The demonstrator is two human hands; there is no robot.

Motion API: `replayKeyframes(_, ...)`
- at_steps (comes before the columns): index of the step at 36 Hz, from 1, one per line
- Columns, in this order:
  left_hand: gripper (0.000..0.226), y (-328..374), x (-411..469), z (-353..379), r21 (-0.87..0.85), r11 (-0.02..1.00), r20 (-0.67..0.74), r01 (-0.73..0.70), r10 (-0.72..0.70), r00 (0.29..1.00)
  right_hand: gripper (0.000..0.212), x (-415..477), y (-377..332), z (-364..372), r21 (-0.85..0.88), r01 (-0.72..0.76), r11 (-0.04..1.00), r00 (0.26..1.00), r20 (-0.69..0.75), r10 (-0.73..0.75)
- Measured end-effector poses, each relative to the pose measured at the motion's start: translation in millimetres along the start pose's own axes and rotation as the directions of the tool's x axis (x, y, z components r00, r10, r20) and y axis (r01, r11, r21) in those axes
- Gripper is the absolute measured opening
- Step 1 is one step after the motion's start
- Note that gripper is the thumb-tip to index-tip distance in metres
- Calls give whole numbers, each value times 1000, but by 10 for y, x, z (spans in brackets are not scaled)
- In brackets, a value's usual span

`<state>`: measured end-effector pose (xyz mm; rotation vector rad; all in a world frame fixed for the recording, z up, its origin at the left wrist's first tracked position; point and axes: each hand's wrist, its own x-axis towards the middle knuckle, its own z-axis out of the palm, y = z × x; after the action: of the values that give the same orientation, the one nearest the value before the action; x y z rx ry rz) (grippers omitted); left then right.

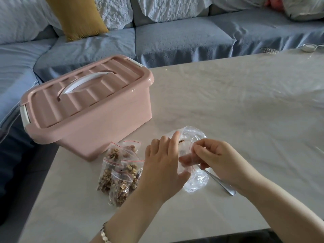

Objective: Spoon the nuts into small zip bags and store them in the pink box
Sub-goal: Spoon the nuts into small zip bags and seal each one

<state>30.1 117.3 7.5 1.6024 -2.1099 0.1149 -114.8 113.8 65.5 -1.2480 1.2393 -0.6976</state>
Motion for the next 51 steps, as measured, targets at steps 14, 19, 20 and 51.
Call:
replayKeyframes(14,55,-52,-4,14,2,998,-23,-62,63,998,37,-25,70,-48,-114,-15,993,974,221,40)
replayKeyframes(19,54,-5,23,16,-83,990,-57,-114,110,992,41,-36,60,-69,41,-10,999,958,287,-2)
replayKeyframes(20,52,-1,32,23,-99,988,-61,-120,114,992,41,-35,59,-77,56,2,998,952,305,-20)
replayKeyframes(51,29,-134,-294,65,-143,783,376,606,-523,765,27,80,1175,-407,-922,-128,365,991,-134,9)
